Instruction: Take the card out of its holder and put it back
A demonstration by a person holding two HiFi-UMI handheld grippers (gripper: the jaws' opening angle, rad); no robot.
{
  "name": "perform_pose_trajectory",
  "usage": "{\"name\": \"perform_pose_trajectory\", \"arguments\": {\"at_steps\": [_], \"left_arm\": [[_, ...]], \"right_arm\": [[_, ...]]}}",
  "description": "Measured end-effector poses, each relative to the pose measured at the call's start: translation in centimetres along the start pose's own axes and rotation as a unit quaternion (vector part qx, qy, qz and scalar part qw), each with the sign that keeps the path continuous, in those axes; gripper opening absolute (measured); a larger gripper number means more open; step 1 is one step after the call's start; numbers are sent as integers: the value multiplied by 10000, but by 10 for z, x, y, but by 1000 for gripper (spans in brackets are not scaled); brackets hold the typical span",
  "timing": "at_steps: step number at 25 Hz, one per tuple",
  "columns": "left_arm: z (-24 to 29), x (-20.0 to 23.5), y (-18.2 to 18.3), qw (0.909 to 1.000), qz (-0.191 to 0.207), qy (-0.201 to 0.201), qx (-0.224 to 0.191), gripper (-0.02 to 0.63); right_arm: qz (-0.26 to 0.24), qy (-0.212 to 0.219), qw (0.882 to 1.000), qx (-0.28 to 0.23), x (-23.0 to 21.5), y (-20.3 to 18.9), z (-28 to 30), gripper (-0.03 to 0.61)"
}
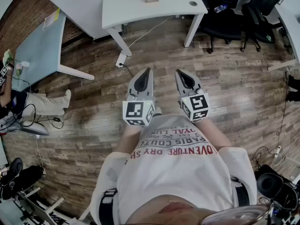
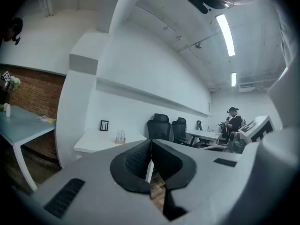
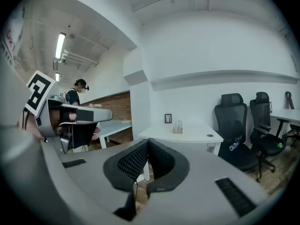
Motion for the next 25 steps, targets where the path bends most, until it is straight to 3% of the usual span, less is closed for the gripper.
{"name": "perform_pose_trajectory", "arguments": {"at_steps": [13, 25], "left_arm": [[6, 20, -10, 9998, -171, -68, 41, 25], [21, 53, -26, 9989, -243, -378, 130, 25]], "right_arm": [[241, -98, 9995, 183, -2, -7, 16, 26], [570, -557, 9959, 428, -2, -25, 44, 26]]}}
Point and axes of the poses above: the fingertips, and each gripper's own axes: z forward along the fingers, x to its left, y out of its top, the point moved 5 cm from there along -z, backward along the fingers, and after that the axes turned 12 degrees about z, right-handed, at the moved point
